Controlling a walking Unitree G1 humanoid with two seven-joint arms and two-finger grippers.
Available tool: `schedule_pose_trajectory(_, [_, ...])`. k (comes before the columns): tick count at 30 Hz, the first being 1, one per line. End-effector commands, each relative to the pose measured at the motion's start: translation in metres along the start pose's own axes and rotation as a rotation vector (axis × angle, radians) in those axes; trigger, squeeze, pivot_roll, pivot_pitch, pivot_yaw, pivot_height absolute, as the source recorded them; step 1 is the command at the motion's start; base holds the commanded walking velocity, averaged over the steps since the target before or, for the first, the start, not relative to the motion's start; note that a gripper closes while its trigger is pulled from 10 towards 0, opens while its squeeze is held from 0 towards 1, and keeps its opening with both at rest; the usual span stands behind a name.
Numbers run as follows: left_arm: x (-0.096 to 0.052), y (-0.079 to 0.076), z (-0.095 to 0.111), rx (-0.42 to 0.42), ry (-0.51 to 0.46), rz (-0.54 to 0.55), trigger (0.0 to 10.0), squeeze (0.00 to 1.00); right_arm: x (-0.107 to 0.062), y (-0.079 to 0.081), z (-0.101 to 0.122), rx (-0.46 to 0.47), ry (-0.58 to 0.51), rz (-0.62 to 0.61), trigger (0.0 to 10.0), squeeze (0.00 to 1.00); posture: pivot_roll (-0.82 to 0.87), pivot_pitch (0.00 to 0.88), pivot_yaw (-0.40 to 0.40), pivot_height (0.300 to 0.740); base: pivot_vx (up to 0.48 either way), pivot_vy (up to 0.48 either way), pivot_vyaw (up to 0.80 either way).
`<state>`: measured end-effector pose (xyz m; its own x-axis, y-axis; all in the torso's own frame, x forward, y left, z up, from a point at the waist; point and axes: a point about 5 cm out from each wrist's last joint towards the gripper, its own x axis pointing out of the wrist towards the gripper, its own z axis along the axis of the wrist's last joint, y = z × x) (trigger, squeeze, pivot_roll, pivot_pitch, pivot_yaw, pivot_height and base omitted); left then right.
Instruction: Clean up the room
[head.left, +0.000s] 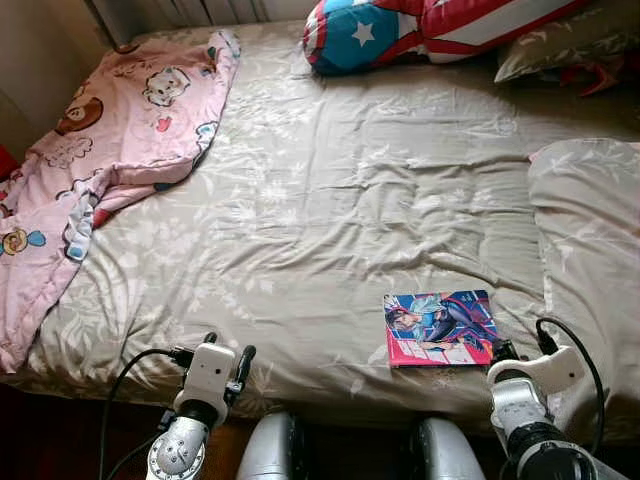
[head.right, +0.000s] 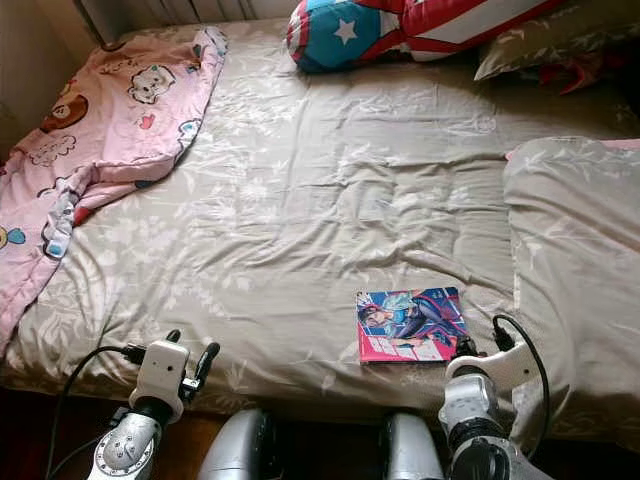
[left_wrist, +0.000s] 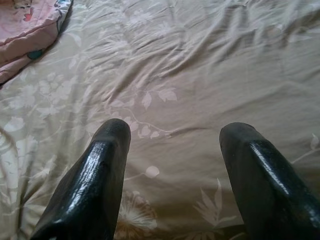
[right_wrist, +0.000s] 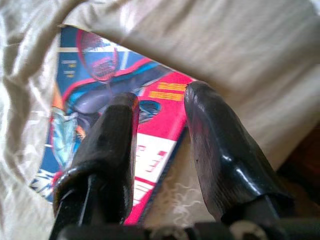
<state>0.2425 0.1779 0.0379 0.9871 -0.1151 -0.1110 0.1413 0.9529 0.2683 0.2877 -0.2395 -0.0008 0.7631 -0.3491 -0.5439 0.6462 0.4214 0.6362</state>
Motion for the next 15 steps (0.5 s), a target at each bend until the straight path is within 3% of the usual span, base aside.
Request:
schedule_pose_trajectory(1, [-0.003, 0.001, -0.009, 0.001, 0.042, 0.005, 10.0, 0.00, -0.003, -0.012, -0.008, -0.003, 0.019, -0.040, 10.0, 0.00, 0.02, 0.228, 0.135, 0.651, 0.000, 0.000, 0.00])
schedule_pose_trajectory(3, [-0.002, -0.001, -0.012, -0.007, 0.052, 0.008, 10.0, 0.00, -0.004, -0.014, -0.009, -0.053, 0.014, -0.029, 10.0, 0.00, 0.02, 0.225, 0.127, 0.651, 0.000, 0.000, 0.00])
schedule_pose_trajectory(6, [-0.001, -0.002, -0.019, -0.043, 0.086, 0.029, 10.0, 0.00, -0.005, -0.010, -0.010, -0.204, -0.007, 0.050, 10.0, 0.00, 0.00, 0.218, 0.112, 0.651, 0.000, 0.000, 0.00])
schedule_pose_trajectory(7, [-0.001, -0.002, -0.019, -0.043, 0.086, 0.029, 10.0, 0.00, -0.005, -0.010, -0.010, -0.204, -0.007, 0.050, 10.0, 0.00, 0.00, 0.218, 0.112, 0.651, 0.000, 0.000, 0.00])
schedule_pose_trajectory(9, [-0.001, -0.003, -0.028, -0.105, 0.137, 0.063, 10.0, 0.00, -0.009, -0.003, -0.017, -0.452, -0.027, 0.188, 10.0, 0.00, -0.03, 0.213, 0.103, 0.651, 0.000, 0.000, 0.00])
schedule_pose_trajectory(13, [0.002, -0.001, -0.037, -0.127, 0.198, 0.093, 10.0, 0.00, -0.018, -0.011, -0.035, -0.671, 0.022, 0.290, 10.0, 0.00, -0.07, 0.196, 0.068, 0.666, 0.000, 0.000, 0.00])
schedule_pose_trajectory(15, [0.007, -0.002, -0.031, -0.115, 0.181, 0.082, 10.0, 0.00, -0.020, -0.019, -0.036, -0.713, 0.033, 0.287, 10.0, 0.00, -0.07, 0.192, 0.053, 0.681, 0.000, 0.000, 0.00])
